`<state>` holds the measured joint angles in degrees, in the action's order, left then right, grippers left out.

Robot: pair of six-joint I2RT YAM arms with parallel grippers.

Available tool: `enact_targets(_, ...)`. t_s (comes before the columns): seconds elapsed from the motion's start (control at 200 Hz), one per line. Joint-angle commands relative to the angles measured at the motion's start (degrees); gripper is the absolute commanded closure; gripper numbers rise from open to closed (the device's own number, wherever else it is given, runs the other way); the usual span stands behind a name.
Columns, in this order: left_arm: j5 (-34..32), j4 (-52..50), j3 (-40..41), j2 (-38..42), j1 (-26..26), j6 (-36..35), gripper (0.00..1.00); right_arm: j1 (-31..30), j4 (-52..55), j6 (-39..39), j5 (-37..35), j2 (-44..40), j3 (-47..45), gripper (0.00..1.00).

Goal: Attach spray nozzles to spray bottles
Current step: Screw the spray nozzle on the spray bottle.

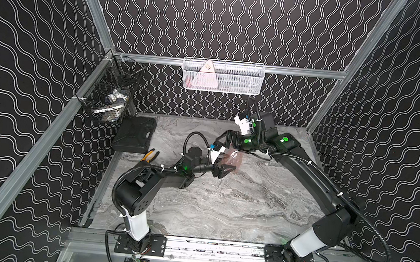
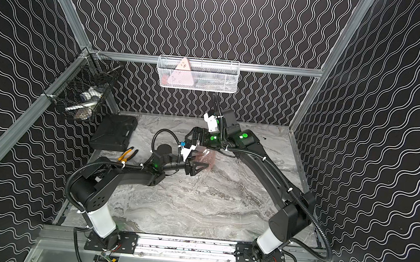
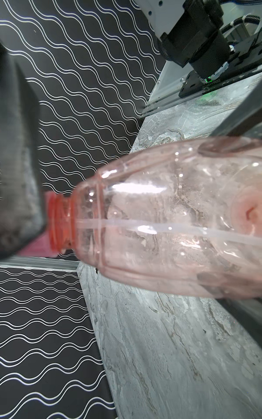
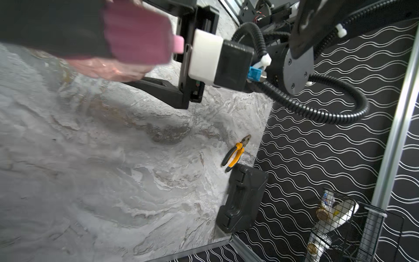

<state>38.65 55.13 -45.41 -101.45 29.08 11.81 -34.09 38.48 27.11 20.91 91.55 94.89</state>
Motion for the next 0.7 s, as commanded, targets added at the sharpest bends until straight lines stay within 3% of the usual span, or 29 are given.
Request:
enact_targets(0.0,0.9,1.5,-0.1,0.2,0.0,-0.9,0.68,-0.1,6.5,-3.7,-4.2,-2.8,-1.2,0.00)
enact_targets(0.335,1.2,2.7,-0.4,-1.2,0.0,0.2,0.68,-0.1,7.8,-5.0,-7.7,-4.3,2.9,0.00)
enact_targets(0.696,1.1,0.0,-0.7,0.0,0.1,-1.6,0.68,-0.5,7.1,-4.3,-7.5,5.3,12.2,0.00)
